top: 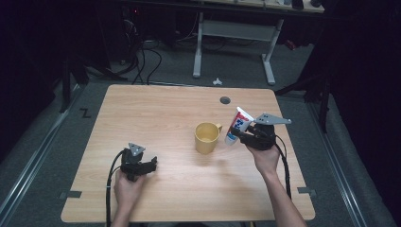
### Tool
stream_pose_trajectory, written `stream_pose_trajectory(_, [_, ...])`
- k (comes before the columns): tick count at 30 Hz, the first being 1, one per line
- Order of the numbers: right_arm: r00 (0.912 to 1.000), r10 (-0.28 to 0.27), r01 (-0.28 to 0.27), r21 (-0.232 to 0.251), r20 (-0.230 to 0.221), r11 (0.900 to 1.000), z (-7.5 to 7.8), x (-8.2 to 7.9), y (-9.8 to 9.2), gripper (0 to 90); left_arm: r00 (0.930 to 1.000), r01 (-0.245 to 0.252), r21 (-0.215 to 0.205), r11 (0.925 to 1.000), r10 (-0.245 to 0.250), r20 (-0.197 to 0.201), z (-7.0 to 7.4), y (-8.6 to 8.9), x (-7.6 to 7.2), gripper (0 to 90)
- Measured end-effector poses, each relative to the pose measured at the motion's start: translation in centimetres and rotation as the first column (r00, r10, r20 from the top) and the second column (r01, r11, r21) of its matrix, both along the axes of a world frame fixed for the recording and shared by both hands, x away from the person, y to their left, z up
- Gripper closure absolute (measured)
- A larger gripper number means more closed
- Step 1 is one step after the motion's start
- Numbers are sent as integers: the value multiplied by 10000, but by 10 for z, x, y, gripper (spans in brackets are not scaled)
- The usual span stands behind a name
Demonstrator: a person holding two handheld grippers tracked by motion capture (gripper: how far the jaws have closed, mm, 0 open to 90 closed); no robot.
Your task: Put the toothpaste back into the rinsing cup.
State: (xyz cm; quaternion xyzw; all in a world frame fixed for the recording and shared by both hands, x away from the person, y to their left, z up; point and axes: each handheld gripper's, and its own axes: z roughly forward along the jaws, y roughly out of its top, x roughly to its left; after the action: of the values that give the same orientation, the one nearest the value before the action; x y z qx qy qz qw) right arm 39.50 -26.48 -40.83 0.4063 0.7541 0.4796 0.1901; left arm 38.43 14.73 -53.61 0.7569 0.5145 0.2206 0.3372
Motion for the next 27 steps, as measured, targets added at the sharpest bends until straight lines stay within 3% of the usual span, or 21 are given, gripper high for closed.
stream_pose_trajectory(27, [9981, 557, -558, 35, 250, 9984, 15, 6, 21, 644, 10000, 12, -11, 10000, -12, -5, 0, 0, 0, 230])
